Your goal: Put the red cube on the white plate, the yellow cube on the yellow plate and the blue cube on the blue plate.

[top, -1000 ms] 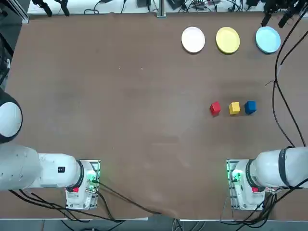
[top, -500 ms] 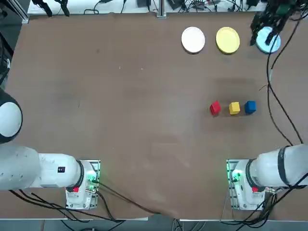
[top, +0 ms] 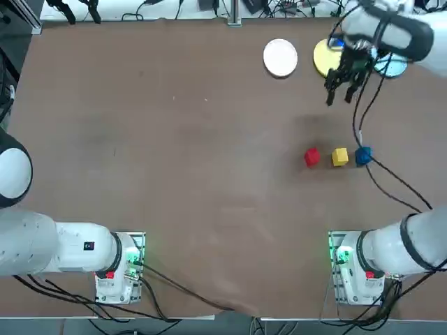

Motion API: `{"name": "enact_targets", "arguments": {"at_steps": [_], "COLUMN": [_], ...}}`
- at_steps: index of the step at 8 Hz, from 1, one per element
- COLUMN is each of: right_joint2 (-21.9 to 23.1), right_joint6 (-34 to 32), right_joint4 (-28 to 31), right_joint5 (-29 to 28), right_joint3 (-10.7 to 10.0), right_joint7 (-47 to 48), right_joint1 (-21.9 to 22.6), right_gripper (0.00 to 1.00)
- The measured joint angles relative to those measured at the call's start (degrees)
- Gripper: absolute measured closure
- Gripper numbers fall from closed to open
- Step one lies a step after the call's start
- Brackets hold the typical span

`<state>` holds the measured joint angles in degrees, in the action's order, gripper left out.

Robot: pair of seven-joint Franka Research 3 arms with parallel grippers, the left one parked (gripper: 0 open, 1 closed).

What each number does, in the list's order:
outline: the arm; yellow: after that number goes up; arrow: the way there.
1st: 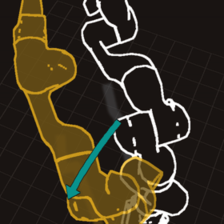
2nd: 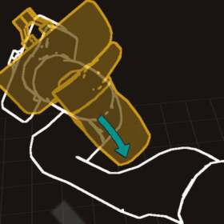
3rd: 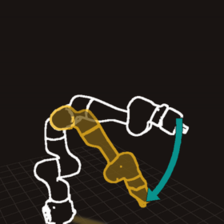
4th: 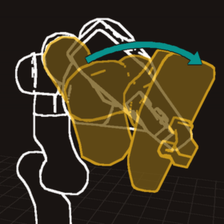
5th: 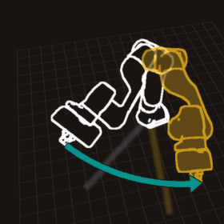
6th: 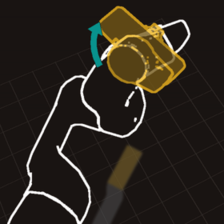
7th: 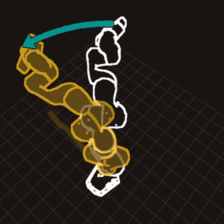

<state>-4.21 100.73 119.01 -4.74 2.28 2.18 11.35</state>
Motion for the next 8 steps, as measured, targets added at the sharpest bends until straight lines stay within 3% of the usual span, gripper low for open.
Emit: {"name": "enact_targets", "arguments": {"at_steps": [2,6,8], "right_joint2": [1.2,8.3,8.3], "right_joint6": [12.1,35.1,41.5], "right_joint4": [9.6,29.1,33.9], "right_joint5": [-0.2,-0.4,-0.4], "right_joint3": [0.0,0.0,0.0], "right_joint7": [1.2,2.4,2.8], "right_joint1": [4.5,6.9,7.8], "right_gripper": [0.08,0.06,0.04]}}
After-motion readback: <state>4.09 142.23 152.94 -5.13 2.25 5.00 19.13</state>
